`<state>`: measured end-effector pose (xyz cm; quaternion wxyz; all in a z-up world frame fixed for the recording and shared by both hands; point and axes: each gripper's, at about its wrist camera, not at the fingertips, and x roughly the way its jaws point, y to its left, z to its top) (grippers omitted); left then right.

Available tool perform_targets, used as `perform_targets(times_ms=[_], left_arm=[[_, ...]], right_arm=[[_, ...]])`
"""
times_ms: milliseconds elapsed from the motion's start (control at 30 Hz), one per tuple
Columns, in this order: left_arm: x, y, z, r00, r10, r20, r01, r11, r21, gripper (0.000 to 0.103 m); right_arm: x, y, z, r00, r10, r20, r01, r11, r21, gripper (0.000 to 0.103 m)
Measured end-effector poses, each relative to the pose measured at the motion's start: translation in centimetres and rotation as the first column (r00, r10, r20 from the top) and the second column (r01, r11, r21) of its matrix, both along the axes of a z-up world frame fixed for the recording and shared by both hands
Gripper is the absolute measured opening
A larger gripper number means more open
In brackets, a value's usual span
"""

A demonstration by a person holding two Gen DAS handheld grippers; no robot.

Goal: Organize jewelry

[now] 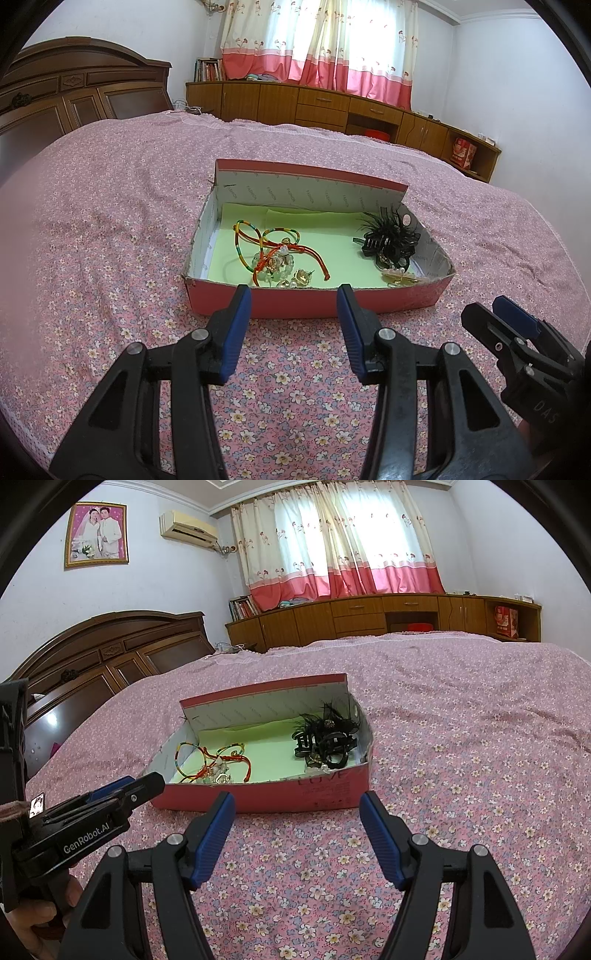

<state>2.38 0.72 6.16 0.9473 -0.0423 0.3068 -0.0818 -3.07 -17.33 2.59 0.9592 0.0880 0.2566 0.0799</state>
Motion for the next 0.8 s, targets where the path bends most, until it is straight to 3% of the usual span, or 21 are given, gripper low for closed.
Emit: perform_targets(times_ms=[800], left_arm=[[0.01, 0.0, -0.38, 1.0, 0.003, -0.008, -0.003, 1.0, 0.003, 0.04]], right_arm=[[-0.04, 0.01, -0.03, 1.0, -0.001, -0.002, 0.001, 1.0, 0.0, 0.072]])
